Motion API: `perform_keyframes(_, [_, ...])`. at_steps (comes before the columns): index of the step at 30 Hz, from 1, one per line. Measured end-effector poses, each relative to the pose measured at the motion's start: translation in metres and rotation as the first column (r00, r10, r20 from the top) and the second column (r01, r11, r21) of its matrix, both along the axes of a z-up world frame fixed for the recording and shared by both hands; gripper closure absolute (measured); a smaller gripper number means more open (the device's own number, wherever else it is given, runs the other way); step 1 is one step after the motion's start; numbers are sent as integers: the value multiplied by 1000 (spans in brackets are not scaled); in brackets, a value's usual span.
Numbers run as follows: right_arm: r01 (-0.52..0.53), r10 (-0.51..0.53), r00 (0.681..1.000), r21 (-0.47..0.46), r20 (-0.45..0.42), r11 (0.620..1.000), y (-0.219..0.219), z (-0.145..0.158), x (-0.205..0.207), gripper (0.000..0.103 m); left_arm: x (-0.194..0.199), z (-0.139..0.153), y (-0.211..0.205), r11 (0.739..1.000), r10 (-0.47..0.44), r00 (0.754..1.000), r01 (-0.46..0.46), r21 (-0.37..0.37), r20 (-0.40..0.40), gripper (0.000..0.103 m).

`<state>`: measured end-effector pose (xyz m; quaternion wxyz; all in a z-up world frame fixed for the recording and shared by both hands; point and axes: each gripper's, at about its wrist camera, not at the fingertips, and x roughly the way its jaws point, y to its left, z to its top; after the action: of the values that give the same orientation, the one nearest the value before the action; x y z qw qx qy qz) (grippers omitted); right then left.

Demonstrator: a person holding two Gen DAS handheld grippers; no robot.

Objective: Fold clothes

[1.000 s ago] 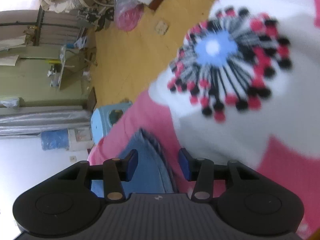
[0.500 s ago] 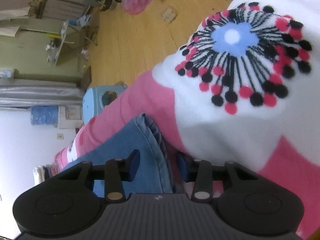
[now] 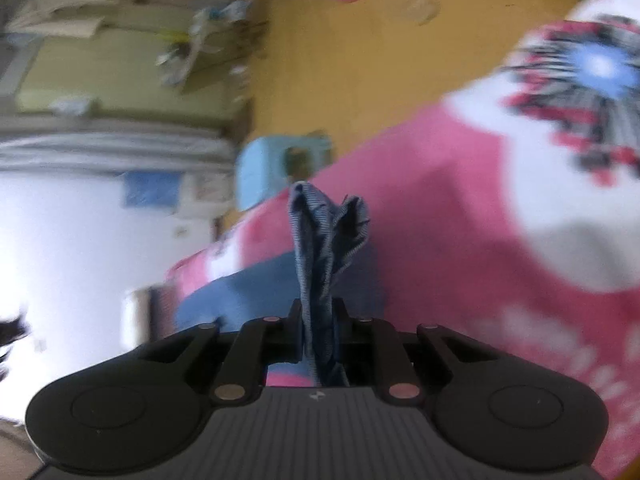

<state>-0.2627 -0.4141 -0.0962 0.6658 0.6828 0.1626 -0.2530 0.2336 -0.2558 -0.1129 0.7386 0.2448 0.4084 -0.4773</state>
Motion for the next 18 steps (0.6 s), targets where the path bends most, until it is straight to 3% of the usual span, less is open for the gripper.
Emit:
perform_keyframes(4, [-106, 111, 988, -53, 109, 993, -9, 29, 48, 89, 0, -1, 5, 1000, -14, 1000, 14, -23, -1, 46])
perform_keyframes(8, [-196, 215, 954, -108, 209, 975, -19, 49, 109, 89, 2, -3, 10, 998, -47, 999, 47, -46, 0, 46])
perform_keyframes(18, [-411, 475, 798, -242, 369, 879, -49, 73, 298, 89, 10, -7, 23, 985, -136, 991, 134, -106, -14, 46])
